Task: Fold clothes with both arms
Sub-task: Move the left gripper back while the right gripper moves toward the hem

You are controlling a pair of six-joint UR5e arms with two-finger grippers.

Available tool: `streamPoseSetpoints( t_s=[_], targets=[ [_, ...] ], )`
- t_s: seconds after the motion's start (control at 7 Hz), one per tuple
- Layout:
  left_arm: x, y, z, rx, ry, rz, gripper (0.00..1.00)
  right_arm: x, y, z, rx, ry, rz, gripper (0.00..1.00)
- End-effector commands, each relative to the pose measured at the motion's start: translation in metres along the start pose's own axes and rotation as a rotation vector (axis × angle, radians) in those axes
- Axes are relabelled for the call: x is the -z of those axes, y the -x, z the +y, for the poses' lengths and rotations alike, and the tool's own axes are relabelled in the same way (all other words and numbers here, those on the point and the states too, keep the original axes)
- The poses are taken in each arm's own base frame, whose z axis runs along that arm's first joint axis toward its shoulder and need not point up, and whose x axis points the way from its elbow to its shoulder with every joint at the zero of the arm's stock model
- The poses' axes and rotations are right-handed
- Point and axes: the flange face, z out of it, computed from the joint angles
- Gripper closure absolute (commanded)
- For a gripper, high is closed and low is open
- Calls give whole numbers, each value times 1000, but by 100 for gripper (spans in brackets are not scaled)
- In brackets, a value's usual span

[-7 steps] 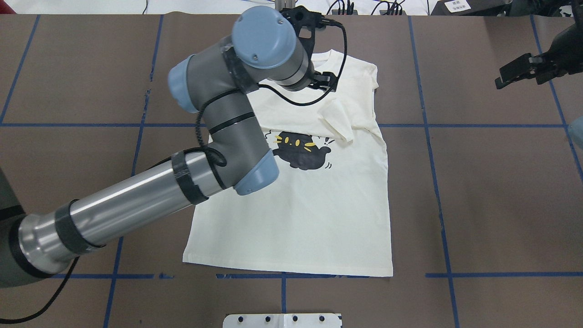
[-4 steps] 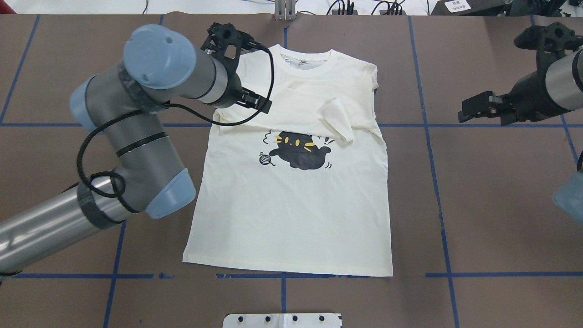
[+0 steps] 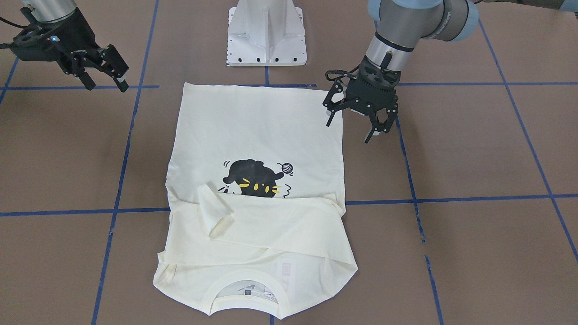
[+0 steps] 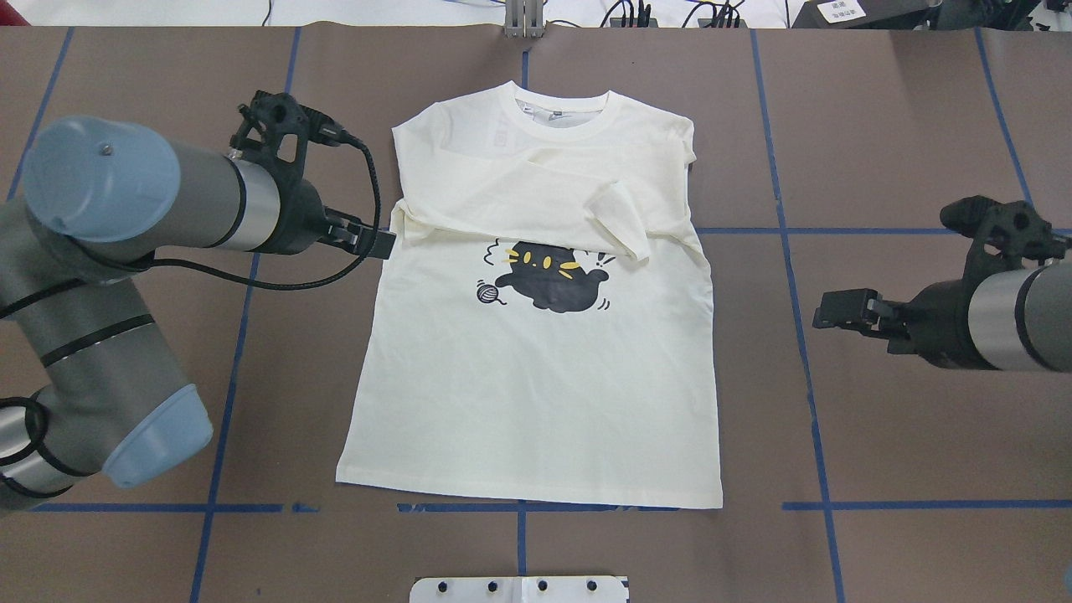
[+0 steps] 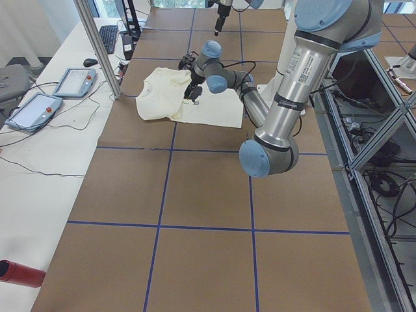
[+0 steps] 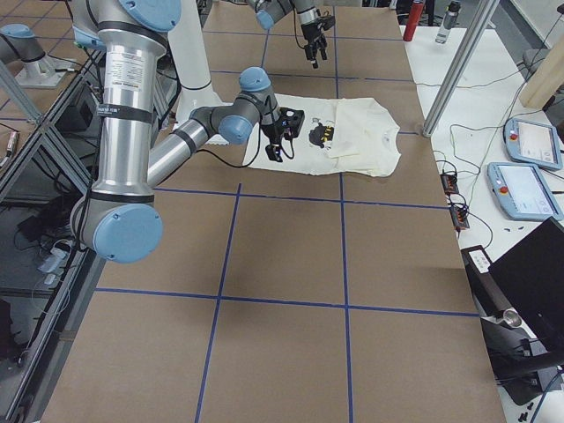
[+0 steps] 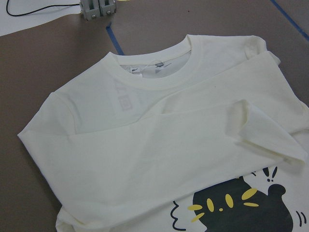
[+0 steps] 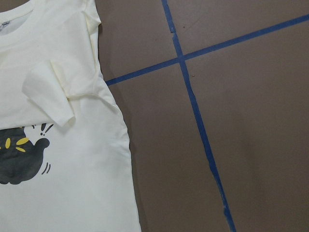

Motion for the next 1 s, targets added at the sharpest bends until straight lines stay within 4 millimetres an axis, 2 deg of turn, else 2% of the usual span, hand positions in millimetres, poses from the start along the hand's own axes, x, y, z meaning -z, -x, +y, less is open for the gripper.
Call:
streamPoseSetpoints(
  t_s=[0.0, 0.14, 0.29, 0.43, 0.57, 0.71, 0.86],
  targets=[
    [0, 39, 64, 206, -8, 53, 17, -4, 20, 66, -55, 4, -44, 4],
    [-1, 49, 82, 294, -5, 58, 19, -1, 29, 93, -50, 25, -62, 6],
    [-11, 45, 97, 341, 9, 40, 15, -8, 31, 109, -36, -5, -51, 11],
    [-24, 21, 122, 400, 62, 59, 17, -8, 30, 109, -36, -3, -41, 20],
    [-36, -4, 152, 441, 117, 69, 32, -12, 25, 108, -32, -11, -1, 21],
    [-47, -15, 185, 458, 143, 38, 40, -14, 25, 111, -57, -8, 2, 20],
    [-51, -25, 202, 441, 167, 31, 40, -17, 25, 120, -74, 5, 3, 19]
  ],
)
